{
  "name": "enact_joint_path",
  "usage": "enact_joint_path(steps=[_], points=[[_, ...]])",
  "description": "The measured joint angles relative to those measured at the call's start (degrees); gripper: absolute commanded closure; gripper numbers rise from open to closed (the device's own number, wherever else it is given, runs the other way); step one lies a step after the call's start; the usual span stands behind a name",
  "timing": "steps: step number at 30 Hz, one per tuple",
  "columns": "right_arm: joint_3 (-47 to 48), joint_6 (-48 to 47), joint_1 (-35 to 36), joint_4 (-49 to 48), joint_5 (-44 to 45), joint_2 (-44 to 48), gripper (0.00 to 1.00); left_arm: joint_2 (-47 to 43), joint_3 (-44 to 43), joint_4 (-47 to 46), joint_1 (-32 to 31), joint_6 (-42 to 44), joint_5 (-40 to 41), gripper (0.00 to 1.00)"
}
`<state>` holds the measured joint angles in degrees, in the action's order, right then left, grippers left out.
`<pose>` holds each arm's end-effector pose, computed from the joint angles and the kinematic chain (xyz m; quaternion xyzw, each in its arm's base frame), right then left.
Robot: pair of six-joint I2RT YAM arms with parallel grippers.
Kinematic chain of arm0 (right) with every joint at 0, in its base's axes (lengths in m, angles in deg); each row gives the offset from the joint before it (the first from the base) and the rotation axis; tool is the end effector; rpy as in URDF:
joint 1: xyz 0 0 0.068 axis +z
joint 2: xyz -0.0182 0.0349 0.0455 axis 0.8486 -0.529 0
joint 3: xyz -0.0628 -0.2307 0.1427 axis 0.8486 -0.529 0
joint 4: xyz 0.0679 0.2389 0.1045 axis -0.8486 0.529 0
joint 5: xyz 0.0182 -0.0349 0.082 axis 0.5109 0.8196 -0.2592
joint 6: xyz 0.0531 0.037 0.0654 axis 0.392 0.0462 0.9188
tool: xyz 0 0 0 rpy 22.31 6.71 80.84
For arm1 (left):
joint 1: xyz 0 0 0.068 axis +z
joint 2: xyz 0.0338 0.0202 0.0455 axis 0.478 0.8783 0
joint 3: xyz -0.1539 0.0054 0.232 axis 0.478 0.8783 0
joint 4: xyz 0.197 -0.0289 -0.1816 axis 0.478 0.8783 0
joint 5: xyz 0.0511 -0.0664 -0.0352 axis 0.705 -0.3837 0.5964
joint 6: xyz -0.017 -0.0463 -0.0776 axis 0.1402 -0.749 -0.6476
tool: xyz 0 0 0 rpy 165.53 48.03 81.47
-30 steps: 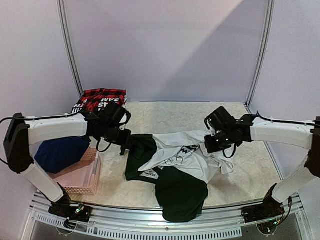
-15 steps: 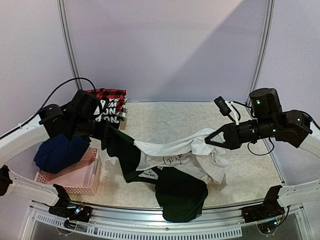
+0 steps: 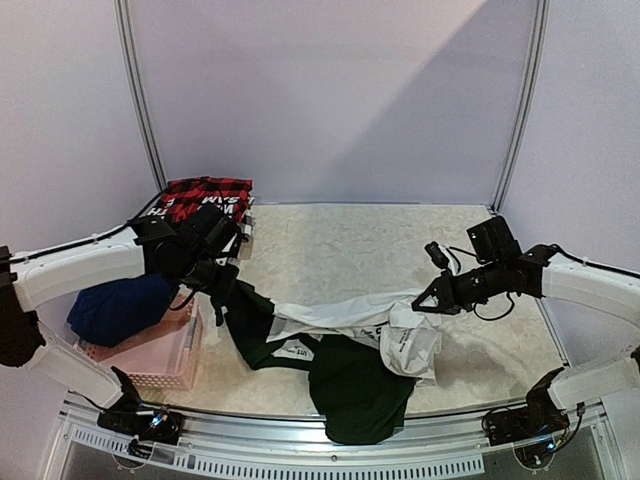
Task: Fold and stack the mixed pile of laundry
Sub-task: Adjust the crumpled T-shirt at the center of the board, then pick up the crumpled T-shirt from the center of the board.
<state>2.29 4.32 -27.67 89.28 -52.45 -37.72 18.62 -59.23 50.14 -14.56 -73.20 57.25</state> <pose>0.2119 0.1785 0.2049 -0.1195 0.8945 0.4036 0.1506 0.2336 -0.1782 0.2267 0.1327 0.9476 0.0256 0.2896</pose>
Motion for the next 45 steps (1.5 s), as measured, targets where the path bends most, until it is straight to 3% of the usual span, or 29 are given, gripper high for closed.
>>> enact_joint_path(steps=[4,10,19,23,31,41,45], points=[[0.0,-0.5,-4.8,-2.6,-0.9,-8.2,0.87,4.4,0.7,-2.3,0.1,0.2,-1.2,1.0],[2.1,-0.5,-5.6,-4.3,0.1,-17.9,0.59,9.3,1.6,-5.7,1.0,0.6,-2.5,1.0],[9.9,-0.9,-5.6,1.9,14.3,-18.1,0.34,13.2,2.5,-9.5,2.1,0.9,-3.8,1.0],[10.6,-1.2,-5.6,6.6,19.8,-12.4,0.33,13.4,2.9,-10.4,2.1,0.8,-3.9,1.0],[10.6,-0.1,-2.6,10.6,24.3,-0.1,0.4,13.4,3.6,-12.0,2.1,0.8,-3.9,1.0],[6.7,5.9,9.5,10.4,30.5,0.1,0.45,13.3,4.1,-12.4,2.1,0.8,-3.9,1.0],[6.2,8.1,11.4,8.8,32.3,-2.4,0.45,13.3,4.2,-12.5,2.1,0.8,-4.1,1.0]])
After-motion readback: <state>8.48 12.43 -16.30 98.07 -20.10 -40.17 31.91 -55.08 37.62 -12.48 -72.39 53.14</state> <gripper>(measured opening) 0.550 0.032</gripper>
